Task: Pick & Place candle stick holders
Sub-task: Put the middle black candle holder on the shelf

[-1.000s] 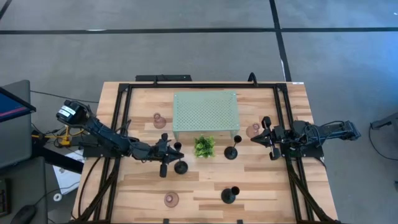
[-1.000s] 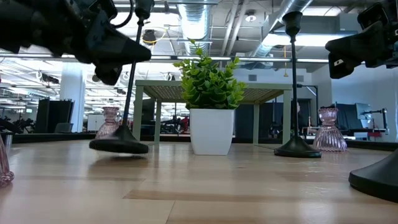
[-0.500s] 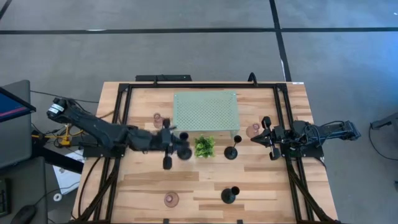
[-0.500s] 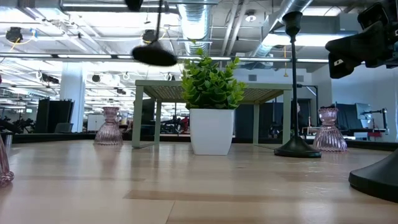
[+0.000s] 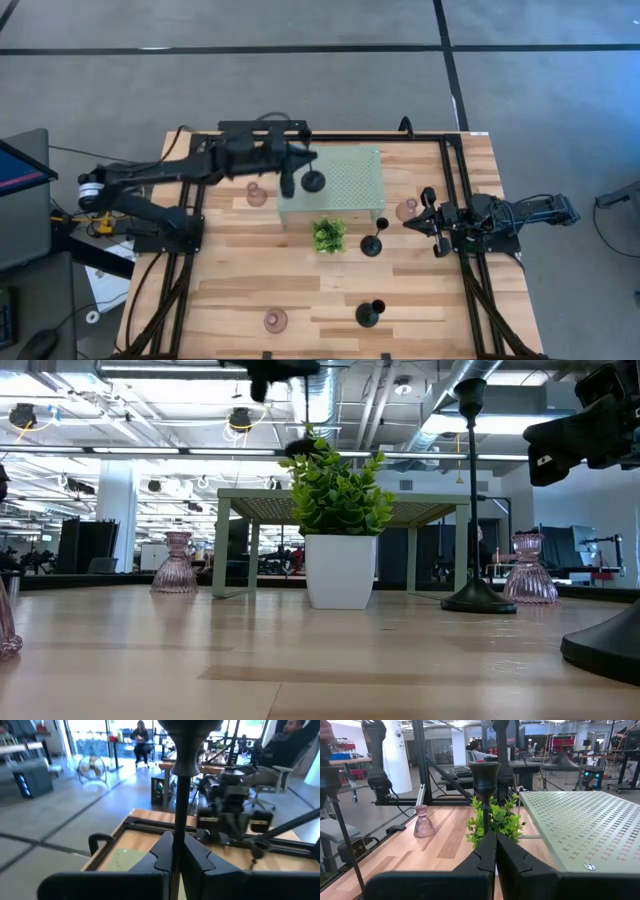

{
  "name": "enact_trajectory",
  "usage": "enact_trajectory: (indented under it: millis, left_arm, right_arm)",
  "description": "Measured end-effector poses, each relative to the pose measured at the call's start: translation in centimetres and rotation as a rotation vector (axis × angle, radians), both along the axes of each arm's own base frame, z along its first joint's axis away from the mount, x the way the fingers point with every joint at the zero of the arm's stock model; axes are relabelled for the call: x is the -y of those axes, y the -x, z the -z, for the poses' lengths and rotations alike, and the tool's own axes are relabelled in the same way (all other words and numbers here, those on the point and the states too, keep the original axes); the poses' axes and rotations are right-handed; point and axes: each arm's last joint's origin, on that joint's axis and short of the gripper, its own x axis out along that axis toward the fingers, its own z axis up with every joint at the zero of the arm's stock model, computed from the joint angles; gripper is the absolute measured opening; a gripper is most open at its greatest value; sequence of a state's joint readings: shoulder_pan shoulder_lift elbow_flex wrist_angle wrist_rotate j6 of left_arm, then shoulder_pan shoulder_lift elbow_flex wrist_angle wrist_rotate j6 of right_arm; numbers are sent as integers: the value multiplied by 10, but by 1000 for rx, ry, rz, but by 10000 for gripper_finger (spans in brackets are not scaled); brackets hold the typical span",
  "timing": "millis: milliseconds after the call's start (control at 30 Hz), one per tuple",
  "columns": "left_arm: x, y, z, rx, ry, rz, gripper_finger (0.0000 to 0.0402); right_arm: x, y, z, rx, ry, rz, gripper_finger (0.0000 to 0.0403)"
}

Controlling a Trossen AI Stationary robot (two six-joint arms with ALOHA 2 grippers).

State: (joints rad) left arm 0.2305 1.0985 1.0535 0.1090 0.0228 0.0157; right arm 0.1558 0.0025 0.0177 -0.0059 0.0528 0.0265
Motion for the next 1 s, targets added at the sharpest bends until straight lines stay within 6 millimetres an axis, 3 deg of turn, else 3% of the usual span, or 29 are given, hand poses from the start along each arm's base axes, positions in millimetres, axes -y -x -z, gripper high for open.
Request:
enact_trajectory:
  millis: [233,400,1000]
  left_arm:
    - [-49,-37,4,-34,11,-36,14]
    - [-69,-50,10,-15,4,-72,14]
    - [-80,-66,31,-63,-16,-129,14]
  right_arm:
    - [0,0,0,-1,0,0,0]
    - [0,0,0,0,0,0,0]
    - [0,0,0,-1,1,0,0]
